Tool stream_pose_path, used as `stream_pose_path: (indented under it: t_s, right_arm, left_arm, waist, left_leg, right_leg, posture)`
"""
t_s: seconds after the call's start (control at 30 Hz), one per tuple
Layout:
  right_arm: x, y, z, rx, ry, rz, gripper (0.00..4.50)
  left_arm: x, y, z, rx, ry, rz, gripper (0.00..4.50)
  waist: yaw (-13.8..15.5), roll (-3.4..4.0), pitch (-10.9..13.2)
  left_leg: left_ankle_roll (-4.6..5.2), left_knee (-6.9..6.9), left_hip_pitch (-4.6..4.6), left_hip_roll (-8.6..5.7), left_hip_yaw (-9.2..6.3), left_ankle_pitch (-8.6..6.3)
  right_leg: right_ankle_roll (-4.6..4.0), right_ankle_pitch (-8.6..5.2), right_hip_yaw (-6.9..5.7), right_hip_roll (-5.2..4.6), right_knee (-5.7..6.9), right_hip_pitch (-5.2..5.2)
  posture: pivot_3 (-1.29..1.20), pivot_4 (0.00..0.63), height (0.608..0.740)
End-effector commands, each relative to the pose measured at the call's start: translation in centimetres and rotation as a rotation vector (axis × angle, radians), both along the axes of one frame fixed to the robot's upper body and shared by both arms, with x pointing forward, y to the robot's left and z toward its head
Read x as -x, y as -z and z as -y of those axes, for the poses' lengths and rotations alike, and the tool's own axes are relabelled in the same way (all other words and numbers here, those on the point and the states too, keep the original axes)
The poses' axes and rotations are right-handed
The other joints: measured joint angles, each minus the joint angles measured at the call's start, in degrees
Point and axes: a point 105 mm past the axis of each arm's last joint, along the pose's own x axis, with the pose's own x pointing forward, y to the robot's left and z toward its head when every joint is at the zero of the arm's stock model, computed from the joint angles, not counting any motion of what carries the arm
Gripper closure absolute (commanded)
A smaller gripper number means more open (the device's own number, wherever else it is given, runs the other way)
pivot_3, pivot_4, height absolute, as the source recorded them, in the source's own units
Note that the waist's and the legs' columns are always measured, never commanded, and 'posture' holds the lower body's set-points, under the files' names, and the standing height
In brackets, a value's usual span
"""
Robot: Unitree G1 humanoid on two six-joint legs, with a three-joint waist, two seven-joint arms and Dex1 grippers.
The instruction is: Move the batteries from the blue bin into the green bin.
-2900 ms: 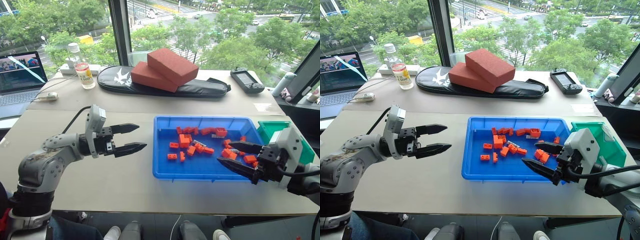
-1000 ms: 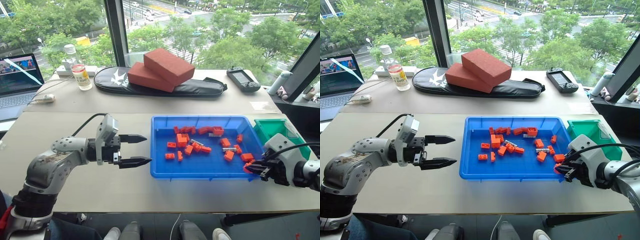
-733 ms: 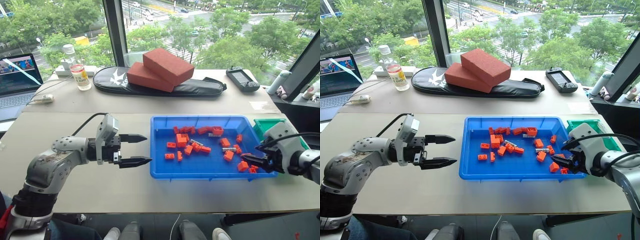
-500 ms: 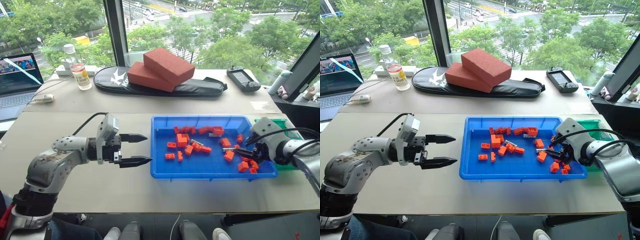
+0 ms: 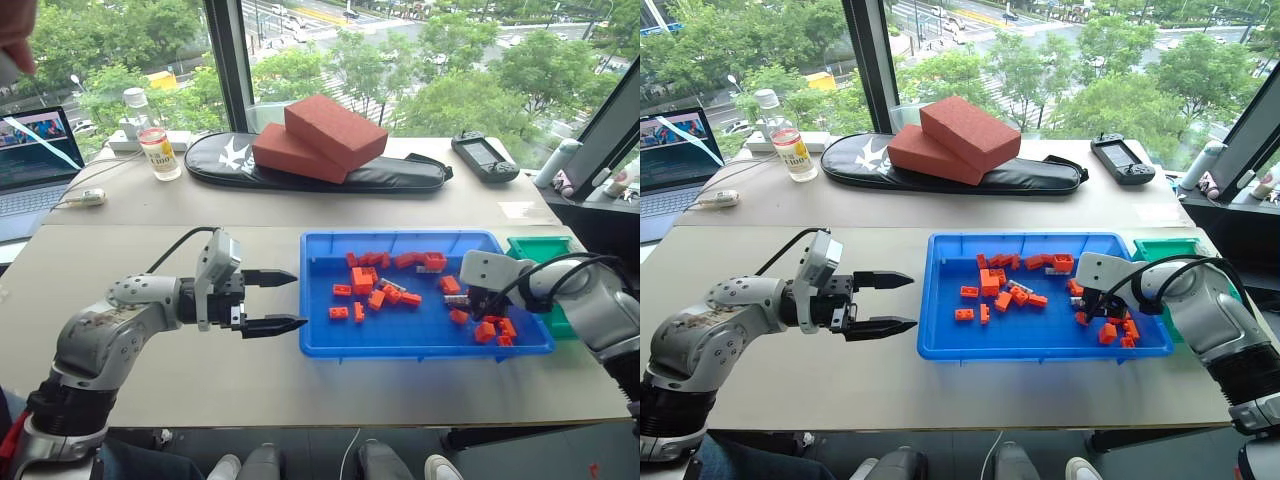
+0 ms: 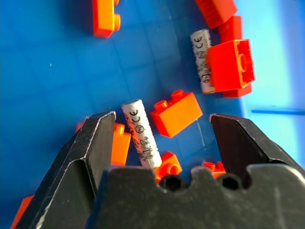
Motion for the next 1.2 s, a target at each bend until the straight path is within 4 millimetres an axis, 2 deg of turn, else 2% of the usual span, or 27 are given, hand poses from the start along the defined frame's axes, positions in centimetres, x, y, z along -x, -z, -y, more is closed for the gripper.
stream_pose_path:
  t_s: [0.03,0.33,0.43,0.7,0.9,0.97,1.1,1.2]
  right_arm:
    - [-0.7,-0.7,0.7,0.024,0.036,0.012,0.79]
    - [-0.1,0.7,1.2,-0.031,0.145,-0.115,0.79]
    - [0.3,1.0,1.0,-0.051,0.149,-0.146,1.46]
    - [0.5,1.0,0.7,-0.053,0.131,-0.138,4.22]
    - [0.5,0.8,0.5,-0.054,0.120,-0.129,4.23]
    - [0.5,0.0,0.4,-0.060,0.118,-0.099,4.23]
    - [1.7,-5.6,-1.6,-0.213,0.053,0.034,4.23]
    - [2.7,-8.3,-1.4,-0.287,0.075,0.132,4.23]
  left_arm:
    - [0.4,-1.0,-0.1,0.011,-0.002,0.043,0.00]
    - [0.4,-1.0,-0.2,0.009,-0.010,0.044,0.00]
    - [0.3,-1.0,-0.1,0.007,-0.011,0.045,0.00]
    - [0.1,-0.9,-0.1,0.006,-0.012,0.049,0.00]
    - [0.0,-0.8,-0.1,0.003,-0.014,0.051,0.00]
    - [0.1,-0.8,-0.1,0.003,-0.014,0.051,0.00]
    - [0.1,-0.8,-0.3,0.000,-0.020,0.051,0.00]
    - [0.2,-0.7,-0.5,-0.002,-0.023,0.049,0.00]
  waist:
    - [-0.1,0.00,0.0]
    - [0.0,0.00,0.0]
    - [0.0,0.00,0.0]
    - [0.0,0.00,0.0]
    - [0.0,0.00,0.0]
    - [0.0,0.00,0.0]
    - [0.0,0.04,0.0]
    - [0.0,0.05,0.0]
  left_leg:
    - [0.00,0.00,0.01,0.00,0.02,0.00]
    - [0.00,0.00,0.03,-0.01,-0.01,0.00]
    - [0.00,0.00,0.04,-0.01,-0.02,0.00]
    - [0.00,0.00,0.05,-0.01,-0.01,0.00]
    - [0.00,0.00,0.05,0.00,-0.02,0.00]
    - [0.00,0.00,0.05,0.00,-0.02,0.00]
    - [0.00,0.00,0.02,-0.01,-0.02,0.00]
    - [0.00,0.00,-0.03,0.00,-0.04,0.00]
  right_leg:
    - [0.00,0.00,0.01,0.00,0.00,0.00]
    - [-0.01,0.01,-0.01,-0.01,0.00,0.06]
    - [-0.01,0.01,-0.01,0.00,0.00,0.06]
    - [-0.01,0.01,-0.02,0.00,-0.01,0.07]
    - [-0.01,0.01,-0.02,0.01,0.00,0.06]
    - [-0.01,0.01,-0.02,0.01,0.00,0.06]
    - [-0.01,0.01,-0.01,0.00,0.02,0.01]
    - [-0.01,0.01,0.00,0.00,0.05,-0.05]
  posture:
    - [0.00,0.150,0.740]
    - [0.00,0.150,0.740]
    - [0.00,0.150,0.740]
    - [0.00,0.150,0.740]
    - [0.00,0.150,0.740]
    - [0.00,0.150,0.740]
    - [0.00,0.150,0.740]
    - [0.00,0.150,0.740]
